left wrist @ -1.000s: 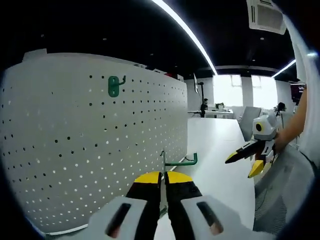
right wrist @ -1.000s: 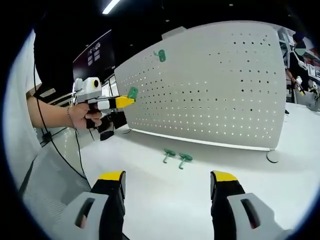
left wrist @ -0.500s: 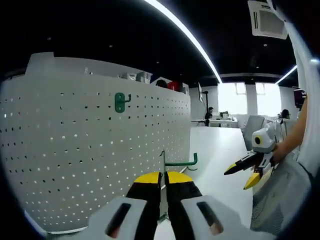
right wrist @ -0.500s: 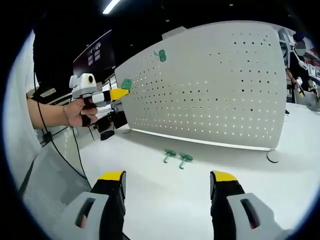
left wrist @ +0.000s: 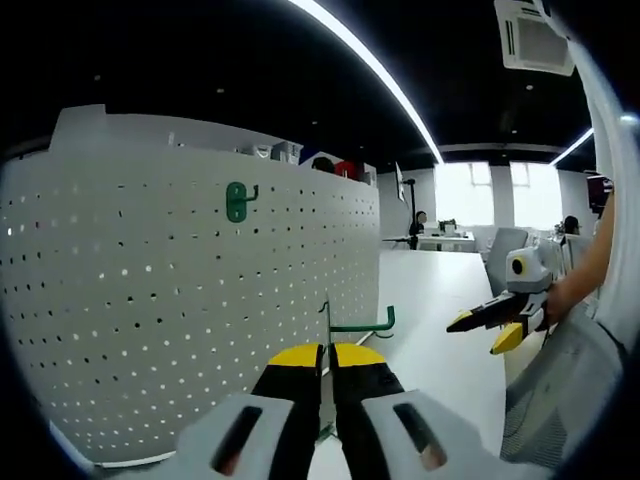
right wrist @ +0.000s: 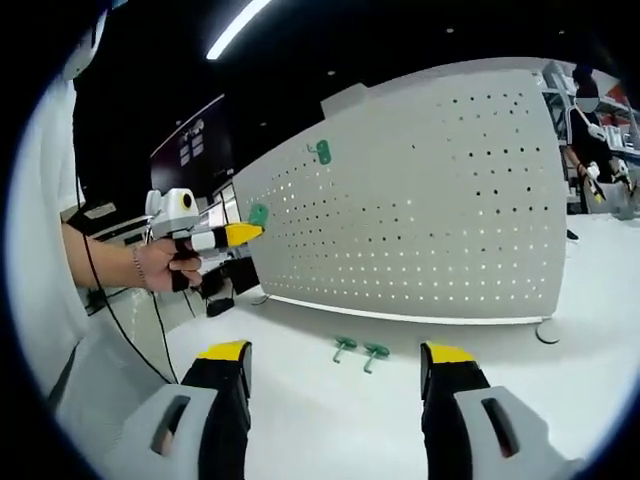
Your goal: Insert the hook assembly into the mounting plate slot until the hook locks in place.
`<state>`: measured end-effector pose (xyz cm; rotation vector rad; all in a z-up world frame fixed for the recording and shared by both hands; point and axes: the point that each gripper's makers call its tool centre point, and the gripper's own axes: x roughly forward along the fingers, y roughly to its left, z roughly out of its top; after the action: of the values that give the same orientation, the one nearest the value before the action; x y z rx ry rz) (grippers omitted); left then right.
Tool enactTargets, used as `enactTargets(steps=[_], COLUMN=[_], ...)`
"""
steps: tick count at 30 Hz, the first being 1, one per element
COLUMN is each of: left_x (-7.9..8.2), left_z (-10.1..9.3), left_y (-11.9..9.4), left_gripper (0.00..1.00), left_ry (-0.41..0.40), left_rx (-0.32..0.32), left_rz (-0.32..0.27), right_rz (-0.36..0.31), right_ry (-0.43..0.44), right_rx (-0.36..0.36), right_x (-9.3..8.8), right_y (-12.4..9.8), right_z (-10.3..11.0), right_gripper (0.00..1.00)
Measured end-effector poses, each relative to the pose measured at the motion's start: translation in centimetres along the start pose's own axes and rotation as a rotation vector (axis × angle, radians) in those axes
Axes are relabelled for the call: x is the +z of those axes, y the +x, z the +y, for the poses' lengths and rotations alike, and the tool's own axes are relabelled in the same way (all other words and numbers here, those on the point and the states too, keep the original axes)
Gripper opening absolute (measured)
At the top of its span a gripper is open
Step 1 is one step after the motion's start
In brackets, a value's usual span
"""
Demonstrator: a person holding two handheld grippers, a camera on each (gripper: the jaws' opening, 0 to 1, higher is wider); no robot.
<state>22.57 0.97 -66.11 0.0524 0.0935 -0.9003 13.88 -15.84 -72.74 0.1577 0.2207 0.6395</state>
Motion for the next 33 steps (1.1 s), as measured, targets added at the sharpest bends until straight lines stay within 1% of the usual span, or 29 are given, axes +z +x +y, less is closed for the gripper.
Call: enactTargets(steps=[1, 2, 4, 5, 7, 11, 24, 33], left_x=[-0.1, -0.1, -0.2, -0.3, -0.5, -0.6, -0.8, -0.8], left_z=[0.0, 0.0, 0.0, 0.0, 0.1, 0.1, 0.0, -0.1], left_y=[0.0, 0.0, -0.1, -0.2, -0.2, -0.3, -0.2, -0.3], left_gripper=[0.03, 0.03, 0.03, 0.03, 0.03, 0.03, 0.03, 0.03], left_ry=[-0.002, 0.0, -0.004, -0.008, -0.007, -0.011, -0.02, -0.016], left_rx=[0.001, 0.003, 0.004, 0.004, 0.006, 0.008, 0.01, 0.01], left_rz=[0.001, 0.002, 0.005, 0.008, 0.014, 0.017, 0.019, 0.017], right_rz=[-0.013, -0.043, -0.07, -0.083, -0.101, -0.133, -0.113, -0.126], right_ry=[0.009, 0.005, -0.018, -0.005, -0.013, -0.007, -0.015, -0.012], right_rx=[0.005, 0.018, 0.033, 0.04, 0.041, 0.052, 0.09, 0.137], right_x=[0.3, 0.8, 1.4, 1.7, 2.0, 2.8, 2.8, 3.8], right_y=[0.0, 0.0, -0.1, -0.1, -0.1, -0.2, 0.3, 1.5], right_z=[0.1, 0.4, 0.8, 1.0, 1.0, 1.3, 1.9, 3.3], right_gripper=[0.68, 0.67, 0.62, 0.62, 0.65, 0.65, 0.64, 0.63])
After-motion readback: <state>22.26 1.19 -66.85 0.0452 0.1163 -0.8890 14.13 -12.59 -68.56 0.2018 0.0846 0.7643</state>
